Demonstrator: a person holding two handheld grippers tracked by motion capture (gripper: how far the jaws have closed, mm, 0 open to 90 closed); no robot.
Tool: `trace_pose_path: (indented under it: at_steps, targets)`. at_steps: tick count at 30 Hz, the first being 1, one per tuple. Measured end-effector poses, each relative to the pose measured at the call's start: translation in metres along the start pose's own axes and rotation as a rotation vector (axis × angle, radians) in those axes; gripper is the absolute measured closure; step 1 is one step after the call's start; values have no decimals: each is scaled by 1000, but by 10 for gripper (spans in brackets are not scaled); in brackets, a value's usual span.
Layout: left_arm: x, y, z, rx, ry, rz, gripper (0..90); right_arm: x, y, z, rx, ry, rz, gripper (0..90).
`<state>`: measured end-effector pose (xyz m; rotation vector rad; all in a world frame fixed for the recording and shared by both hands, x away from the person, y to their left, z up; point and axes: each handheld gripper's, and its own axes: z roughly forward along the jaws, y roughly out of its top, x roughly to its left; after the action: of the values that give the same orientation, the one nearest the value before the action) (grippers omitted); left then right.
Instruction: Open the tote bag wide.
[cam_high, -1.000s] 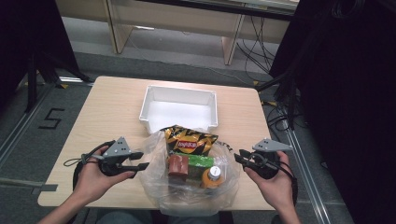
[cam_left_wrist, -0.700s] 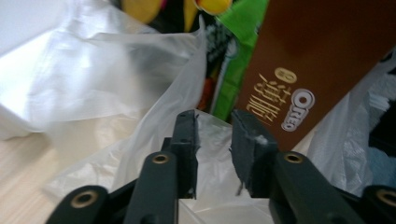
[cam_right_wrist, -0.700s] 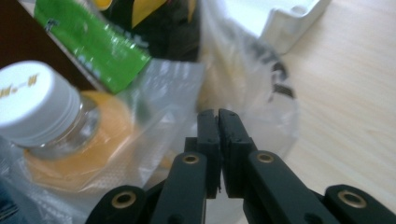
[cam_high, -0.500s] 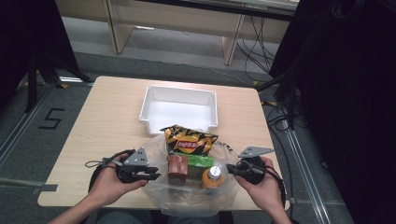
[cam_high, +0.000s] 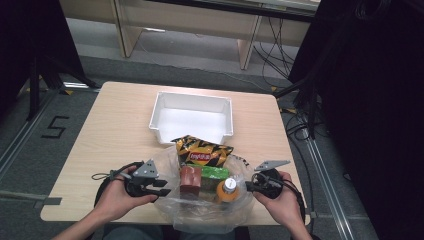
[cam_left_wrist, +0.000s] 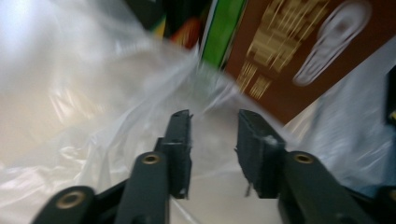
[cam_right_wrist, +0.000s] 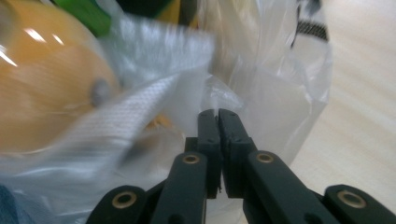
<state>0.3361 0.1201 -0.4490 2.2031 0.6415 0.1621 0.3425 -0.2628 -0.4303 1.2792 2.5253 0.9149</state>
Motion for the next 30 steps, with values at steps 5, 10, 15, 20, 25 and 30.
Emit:
trace_pose_path:
  at_steps: [5,10,15,20,25,30]
  targets:
    - [-10,11,-20,-80,13,-11,555,3,7,-17,-90,-32,-43,822]
    - [-17,18,-38,-149,19,-8,491,8,15,-40,-136,-54,-61,778]
    - [-9,22,-55,-199,67,-7,504,5,18,-47,-181,-73,-56,777]
    - [18,26,-58,-249,99,-38,674,4,19,-47,-200,-78,-39,786]
    - [43,20,-25,-152,122,-71,747,3,17,-42,-189,-74,-26,788]
    - [47,4,10,-11,85,-82,751,2,15,-37,-200,-67,-36,788]
